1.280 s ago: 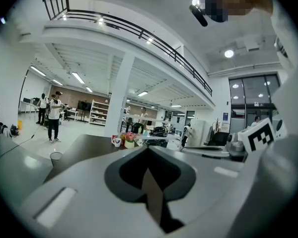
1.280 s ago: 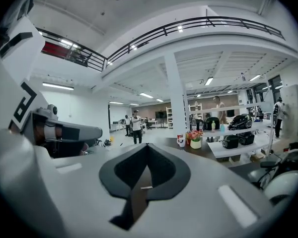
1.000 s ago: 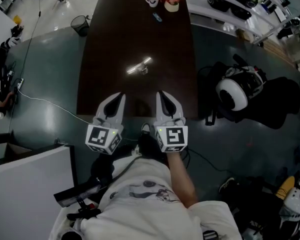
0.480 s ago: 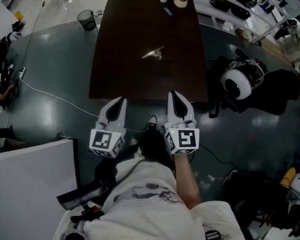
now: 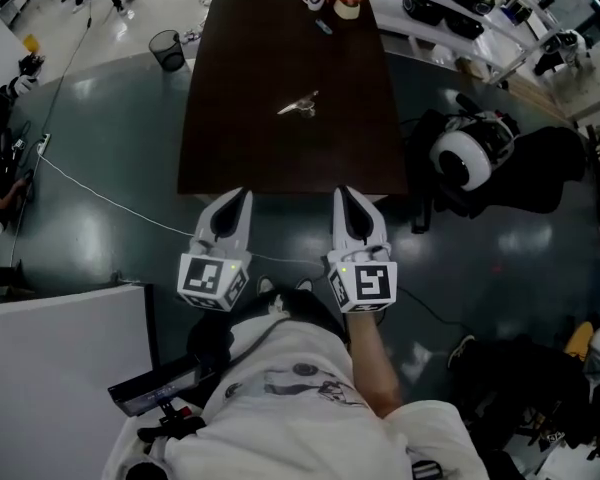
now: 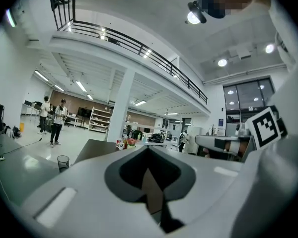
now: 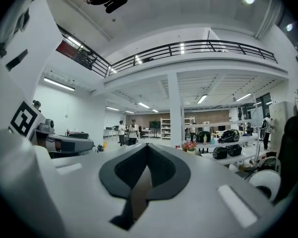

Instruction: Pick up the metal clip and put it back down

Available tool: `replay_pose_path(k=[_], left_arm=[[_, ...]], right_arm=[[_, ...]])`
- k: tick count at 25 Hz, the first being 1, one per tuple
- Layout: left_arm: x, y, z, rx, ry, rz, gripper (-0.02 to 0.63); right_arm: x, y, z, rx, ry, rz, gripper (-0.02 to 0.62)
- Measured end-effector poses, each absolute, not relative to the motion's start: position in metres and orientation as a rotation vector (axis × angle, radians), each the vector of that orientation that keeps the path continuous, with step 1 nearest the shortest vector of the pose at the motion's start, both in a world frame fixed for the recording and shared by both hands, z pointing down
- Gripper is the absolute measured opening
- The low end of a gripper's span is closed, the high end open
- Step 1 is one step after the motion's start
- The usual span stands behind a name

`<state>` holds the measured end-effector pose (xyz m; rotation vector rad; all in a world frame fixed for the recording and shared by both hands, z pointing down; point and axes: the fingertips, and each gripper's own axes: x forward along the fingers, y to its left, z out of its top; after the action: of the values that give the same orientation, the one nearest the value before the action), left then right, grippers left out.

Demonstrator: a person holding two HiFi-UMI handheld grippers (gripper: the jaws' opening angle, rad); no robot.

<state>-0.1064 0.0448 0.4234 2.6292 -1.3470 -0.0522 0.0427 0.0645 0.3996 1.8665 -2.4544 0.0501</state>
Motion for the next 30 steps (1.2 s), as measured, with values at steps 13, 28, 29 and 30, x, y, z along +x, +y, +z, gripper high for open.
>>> replay_pose_path(k=[13,28,29,30], left_arm=[[-0.076,0.031,0.400,2.672,-1.368,-0.099,-0.003],[-0.059,0.021,0.397,2.685,-1.375,-0.096,-0.003],[-0.059,0.021,0.397,2.687,-1.374,-0.094,-0.003],[-0.058,0.021,0.396,2.689,-1.374,-0.092,-0.003]], right_arm=[[0.068,0.062,0.388,1.858,-2.489,0.026,-0.002],[0.077,0.049,0.387,1.832,-2.503,0.016,-0.002],[0.078,0.049,0.387,1.832,-2.505,0.016,-0.002],[0.078,0.048,0.386,1.832,-2.506,0.015,-0.002]])
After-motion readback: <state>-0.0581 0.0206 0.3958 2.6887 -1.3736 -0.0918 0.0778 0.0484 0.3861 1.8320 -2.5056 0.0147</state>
